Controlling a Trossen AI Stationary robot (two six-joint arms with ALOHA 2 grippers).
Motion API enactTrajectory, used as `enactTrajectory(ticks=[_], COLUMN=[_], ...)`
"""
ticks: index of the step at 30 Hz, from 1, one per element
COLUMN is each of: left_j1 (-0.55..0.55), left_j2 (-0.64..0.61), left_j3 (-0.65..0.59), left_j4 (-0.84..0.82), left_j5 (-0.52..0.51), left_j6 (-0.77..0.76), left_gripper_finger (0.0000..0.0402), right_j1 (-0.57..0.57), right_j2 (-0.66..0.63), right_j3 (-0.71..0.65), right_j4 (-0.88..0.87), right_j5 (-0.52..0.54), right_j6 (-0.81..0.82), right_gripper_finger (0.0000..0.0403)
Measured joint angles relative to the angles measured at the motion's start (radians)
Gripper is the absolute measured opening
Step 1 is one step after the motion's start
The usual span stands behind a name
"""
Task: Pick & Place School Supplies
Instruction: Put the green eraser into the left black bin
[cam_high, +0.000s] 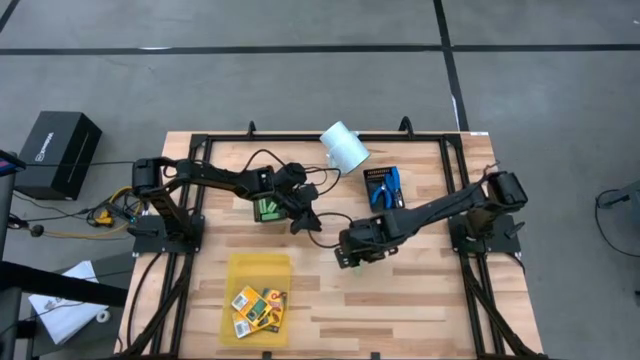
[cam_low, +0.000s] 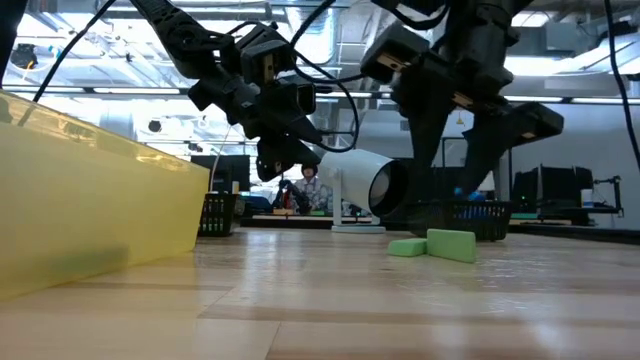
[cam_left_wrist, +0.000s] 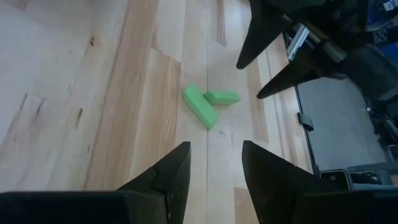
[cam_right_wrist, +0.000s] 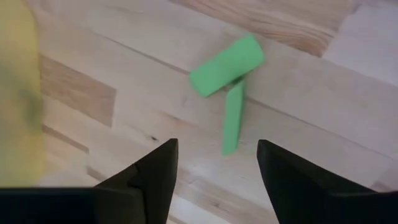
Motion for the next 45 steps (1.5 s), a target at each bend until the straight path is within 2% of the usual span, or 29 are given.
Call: enactTrajectory(ticks=[11,23,38,42,45], left_j1=[0.011,0.152,0.275,0.293,0.302], left_j2=[0.000,0.000,-0.001,-0.001,-0.001], left_j3=[0.000,0.000,0.000,0.000,0.000], left_j4=[-0.002,-0.013,-0.029,-0.036,-0.040], left_j5=[-0.001,-0.005,0.020,0.020,0.020], left_j6=[0.024,0.025,0.041,0.052,0.053], left_gripper_finger=[0.0140,0.0140,0.0140,0.0140,0.0140], right_j1=[0.003,-0.004,-0.003,-0.011,-0.019], right_j2=[0.024,0.070,0.157,0.157,0.157], right_j3=[-0.005,-0.006,-0.007,-0.007,-0.007], right_j4=[0.011,0.042,0.134,0.078,0.054], right_j5=[-0.001,-0.004,-0.071,-0.066,-0.069], right_j6=[-0.020,-0.040,-0.062,-0.046,-0.058], right_gripper_finger=[0.0198,0.0194,0.0176,0.0157,0.0112])
